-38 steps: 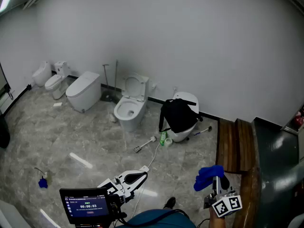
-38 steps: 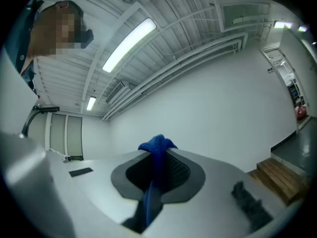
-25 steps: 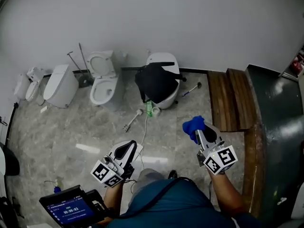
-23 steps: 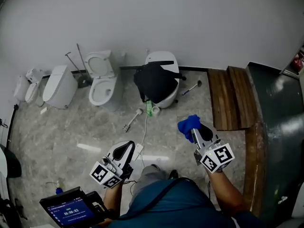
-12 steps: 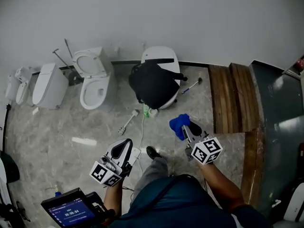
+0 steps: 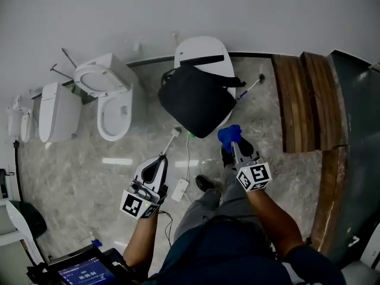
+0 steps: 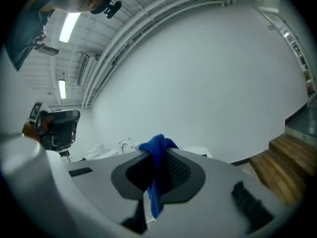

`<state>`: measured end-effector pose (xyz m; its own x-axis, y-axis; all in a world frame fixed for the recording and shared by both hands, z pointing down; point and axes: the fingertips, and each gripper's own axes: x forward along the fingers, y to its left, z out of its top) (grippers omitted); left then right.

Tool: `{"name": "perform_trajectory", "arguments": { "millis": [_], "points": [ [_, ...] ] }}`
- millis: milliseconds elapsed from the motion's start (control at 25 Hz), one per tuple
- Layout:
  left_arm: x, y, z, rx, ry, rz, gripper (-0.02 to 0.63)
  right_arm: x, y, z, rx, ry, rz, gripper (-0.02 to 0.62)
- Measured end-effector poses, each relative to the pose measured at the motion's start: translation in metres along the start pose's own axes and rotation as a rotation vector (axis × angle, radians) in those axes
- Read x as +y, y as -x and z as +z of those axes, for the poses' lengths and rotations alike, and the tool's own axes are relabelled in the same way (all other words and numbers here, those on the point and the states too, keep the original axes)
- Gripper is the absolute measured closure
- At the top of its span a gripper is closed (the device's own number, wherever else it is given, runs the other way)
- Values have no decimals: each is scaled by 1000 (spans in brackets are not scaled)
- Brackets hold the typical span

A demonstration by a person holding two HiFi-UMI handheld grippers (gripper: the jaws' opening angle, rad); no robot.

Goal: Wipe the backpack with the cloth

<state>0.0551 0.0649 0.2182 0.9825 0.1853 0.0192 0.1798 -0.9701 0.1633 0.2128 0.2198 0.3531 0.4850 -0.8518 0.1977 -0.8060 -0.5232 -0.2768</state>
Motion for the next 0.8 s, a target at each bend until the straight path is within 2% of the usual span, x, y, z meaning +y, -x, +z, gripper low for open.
{"name": "perform_trajectory", "arguments": {
  "millis": [160, 240, 320, 440, 520, 640, 720, 800],
  "points": [
    [43, -43, -51, 48, 64, 54, 603, -38, -46, -85, 139, -108, -41, 569],
    [59, -64, -80, 70, 118, 70, 603, -62, -70, -134, 212, -200, -96, 569],
    [71, -85, -108, 103, 151, 71, 603, -87, -90, -185, 269, -353, -178, 569],
    [86, -109, -139, 149, 183, 72, 603, -107, -112, -256, 299, -708, -336, 569],
    [99, -121, -153, 167, 199, 86, 603, -111, -125, -292, 264, -942, -432, 569],
    [113, -131, -169, 192, 218, 106, 603, -125, -138, -322, 136, -1225, -561, 569],
    [120, -135, -176, 207, 230, 113, 603, -154, -141, -328, 43, -1325, -634, 569],
    [125, -138, -180, 218, 243, 120, 603, -197, -149, -323, -40, -1356, -647, 569]
  ]
}}
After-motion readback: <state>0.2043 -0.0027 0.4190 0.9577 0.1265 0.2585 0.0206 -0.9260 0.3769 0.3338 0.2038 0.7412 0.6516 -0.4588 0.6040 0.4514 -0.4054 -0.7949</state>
